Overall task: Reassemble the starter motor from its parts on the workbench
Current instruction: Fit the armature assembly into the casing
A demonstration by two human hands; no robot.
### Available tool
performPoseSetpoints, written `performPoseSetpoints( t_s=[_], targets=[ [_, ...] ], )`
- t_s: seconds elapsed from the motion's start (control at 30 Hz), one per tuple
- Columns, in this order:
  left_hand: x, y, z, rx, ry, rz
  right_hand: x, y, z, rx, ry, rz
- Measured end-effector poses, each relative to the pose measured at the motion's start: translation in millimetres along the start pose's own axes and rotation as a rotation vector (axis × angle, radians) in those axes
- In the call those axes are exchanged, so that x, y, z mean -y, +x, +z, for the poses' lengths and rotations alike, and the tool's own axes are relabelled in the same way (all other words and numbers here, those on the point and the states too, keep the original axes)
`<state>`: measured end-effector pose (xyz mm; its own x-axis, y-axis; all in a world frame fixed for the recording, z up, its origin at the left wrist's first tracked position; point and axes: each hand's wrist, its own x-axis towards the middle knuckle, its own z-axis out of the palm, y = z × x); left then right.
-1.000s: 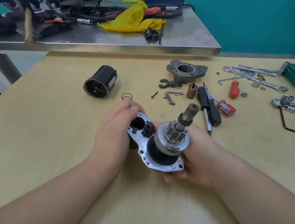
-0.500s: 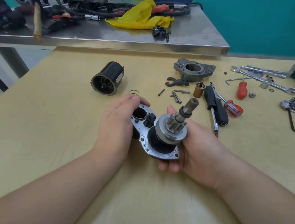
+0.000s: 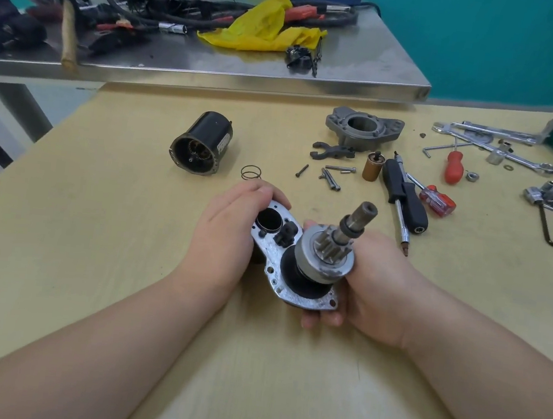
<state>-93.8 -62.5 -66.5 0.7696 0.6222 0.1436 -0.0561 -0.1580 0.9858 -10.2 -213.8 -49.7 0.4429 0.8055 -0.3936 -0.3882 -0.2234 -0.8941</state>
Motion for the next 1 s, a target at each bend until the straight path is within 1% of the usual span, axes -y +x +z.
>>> performPoseSetpoints(
  t_s=[0.27, 0.4, 0.53, 0.6, 0.83, 0.93, 1.0],
  targets=[
    [-3, 0, -4, 0.095, -0.012, 0.006, 2, -3, -1, 0.031, -0.032, -0.016],
    [-5, -1, 0, 0.061, -0.023, -0.011, 0, -2, -1, 0.03, -0.012, -0.02],
    [-5, -2, 4, -0.048, -0.039, -0.062, -2, 0, 1, 0.011, 0.016, -0.03],
    [-5, -3, 6, -0.072, -0.056, -0.088, -2, -1, 3, 0.007, 0.014, -0.037],
    [-7, -1, 1, -0.007, -0.02, -0.083, 3, -4, 2, 0.017, -0.003, -0.051],
    [-9, -1, 2, -0.004, -0.029, -0.111, 4, -5, 3, 0.008, 0.009, -0.049],
    [-12, 2, 3, 0.003, -0.015, -0.162, 5, -5, 3, 0.007, 0.033, -0.017]
  ],
)
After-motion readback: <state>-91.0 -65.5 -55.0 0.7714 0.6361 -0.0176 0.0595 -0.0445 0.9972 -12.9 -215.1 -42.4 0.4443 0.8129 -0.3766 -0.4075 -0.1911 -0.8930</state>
